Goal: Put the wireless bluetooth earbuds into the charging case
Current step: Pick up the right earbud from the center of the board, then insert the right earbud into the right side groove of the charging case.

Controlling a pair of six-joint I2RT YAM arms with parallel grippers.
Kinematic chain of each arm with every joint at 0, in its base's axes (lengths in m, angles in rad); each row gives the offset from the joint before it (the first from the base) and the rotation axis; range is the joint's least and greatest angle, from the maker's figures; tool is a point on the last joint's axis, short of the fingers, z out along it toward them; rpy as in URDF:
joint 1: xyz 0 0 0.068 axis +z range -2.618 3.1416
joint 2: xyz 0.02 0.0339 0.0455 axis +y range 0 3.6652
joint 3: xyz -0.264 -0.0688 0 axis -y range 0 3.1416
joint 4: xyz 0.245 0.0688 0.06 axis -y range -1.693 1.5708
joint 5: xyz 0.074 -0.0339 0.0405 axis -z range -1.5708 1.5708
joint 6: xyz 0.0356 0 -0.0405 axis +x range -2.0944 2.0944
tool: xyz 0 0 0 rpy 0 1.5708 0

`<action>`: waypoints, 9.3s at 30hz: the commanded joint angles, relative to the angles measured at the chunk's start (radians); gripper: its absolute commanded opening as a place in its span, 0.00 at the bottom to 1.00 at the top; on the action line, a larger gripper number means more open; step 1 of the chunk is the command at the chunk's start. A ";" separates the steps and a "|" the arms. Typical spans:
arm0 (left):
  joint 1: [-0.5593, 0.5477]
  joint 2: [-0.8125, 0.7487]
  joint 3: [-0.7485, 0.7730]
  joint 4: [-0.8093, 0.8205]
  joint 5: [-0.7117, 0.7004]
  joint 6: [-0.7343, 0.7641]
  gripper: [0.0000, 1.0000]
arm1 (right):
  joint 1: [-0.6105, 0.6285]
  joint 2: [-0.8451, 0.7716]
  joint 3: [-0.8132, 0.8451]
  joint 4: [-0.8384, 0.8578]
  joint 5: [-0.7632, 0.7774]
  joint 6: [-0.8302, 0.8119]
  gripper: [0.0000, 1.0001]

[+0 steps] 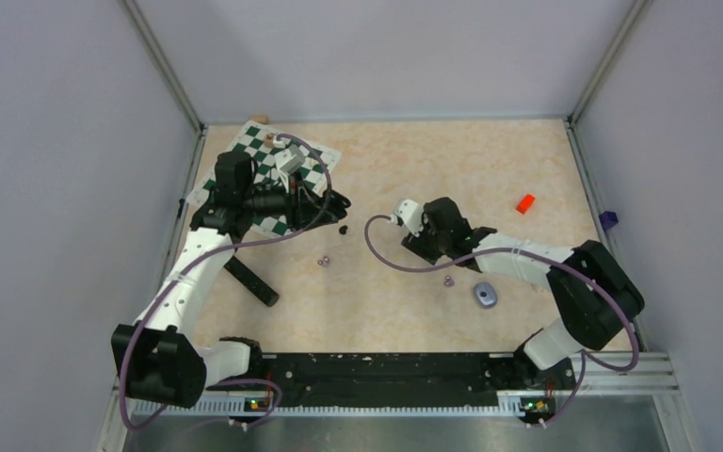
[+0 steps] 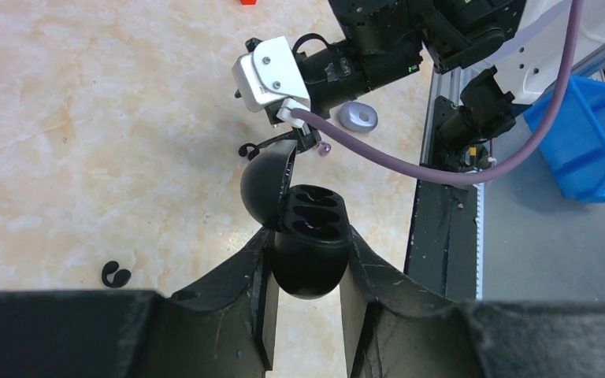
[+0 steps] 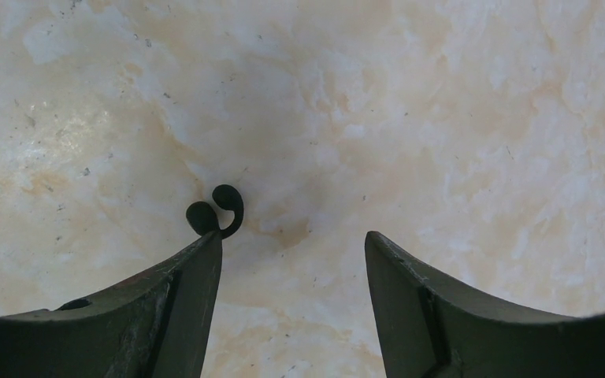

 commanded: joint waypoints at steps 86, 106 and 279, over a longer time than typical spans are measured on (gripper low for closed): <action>0.009 0.004 -0.016 0.076 0.014 -0.044 0.00 | -0.009 -0.446 -0.333 0.178 -0.424 -0.622 0.54; 0.009 0.008 -0.016 0.080 0.020 -0.049 0.00 | 0.003 -0.208 -0.292 0.179 -0.477 -0.704 0.29; -0.278 0.091 -0.090 0.566 0.157 -0.352 0.00 | -0.104 -0.391 0.068 0.505 -1.065 0.597 0.03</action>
